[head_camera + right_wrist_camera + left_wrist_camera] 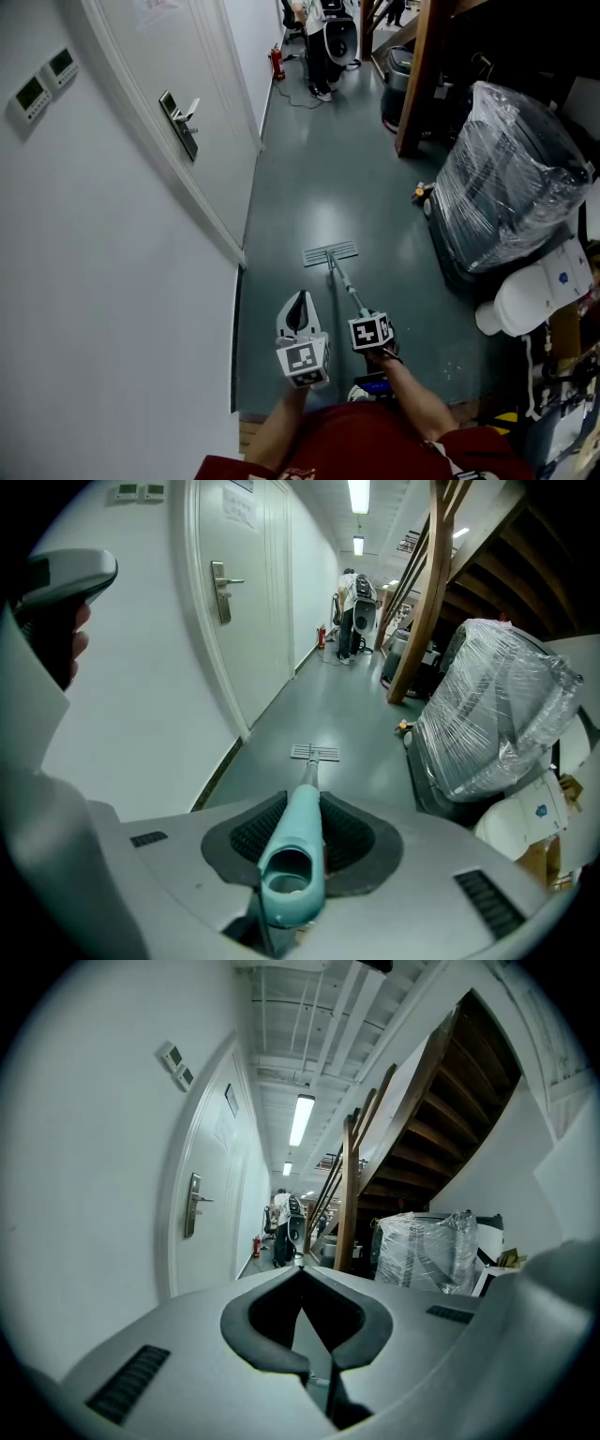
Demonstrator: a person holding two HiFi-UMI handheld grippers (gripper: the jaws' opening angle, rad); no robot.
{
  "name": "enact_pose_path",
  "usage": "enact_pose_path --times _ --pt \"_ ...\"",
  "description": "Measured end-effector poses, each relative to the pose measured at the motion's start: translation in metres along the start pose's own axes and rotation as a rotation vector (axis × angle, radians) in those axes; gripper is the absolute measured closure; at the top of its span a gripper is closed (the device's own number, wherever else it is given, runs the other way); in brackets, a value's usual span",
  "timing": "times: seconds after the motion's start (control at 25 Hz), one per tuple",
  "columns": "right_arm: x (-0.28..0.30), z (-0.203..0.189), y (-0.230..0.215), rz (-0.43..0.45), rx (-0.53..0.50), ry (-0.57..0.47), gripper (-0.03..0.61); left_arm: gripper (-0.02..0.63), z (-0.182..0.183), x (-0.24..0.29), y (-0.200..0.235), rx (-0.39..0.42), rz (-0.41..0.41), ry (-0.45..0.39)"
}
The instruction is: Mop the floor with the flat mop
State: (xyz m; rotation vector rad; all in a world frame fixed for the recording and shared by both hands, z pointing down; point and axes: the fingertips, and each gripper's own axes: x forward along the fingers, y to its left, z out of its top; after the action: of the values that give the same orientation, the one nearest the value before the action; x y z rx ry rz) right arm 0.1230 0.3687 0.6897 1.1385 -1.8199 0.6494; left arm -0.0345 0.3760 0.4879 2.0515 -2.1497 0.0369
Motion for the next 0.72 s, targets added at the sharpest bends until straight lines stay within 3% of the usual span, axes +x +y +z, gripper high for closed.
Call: enact_pose_path --times 0.28,0.72 --pt "0.012 0.019 0.021 -0.020 0.023 -0.003 0.460 0.598 0.011 0.014 0.033 0.009 -0.017 -0.016" --pt "0.047 0.065 0.034 -0.036 0.063 -0.014 0.460 0.598 -0.002 0.053 0.070 0.024 -0.051 0.010"
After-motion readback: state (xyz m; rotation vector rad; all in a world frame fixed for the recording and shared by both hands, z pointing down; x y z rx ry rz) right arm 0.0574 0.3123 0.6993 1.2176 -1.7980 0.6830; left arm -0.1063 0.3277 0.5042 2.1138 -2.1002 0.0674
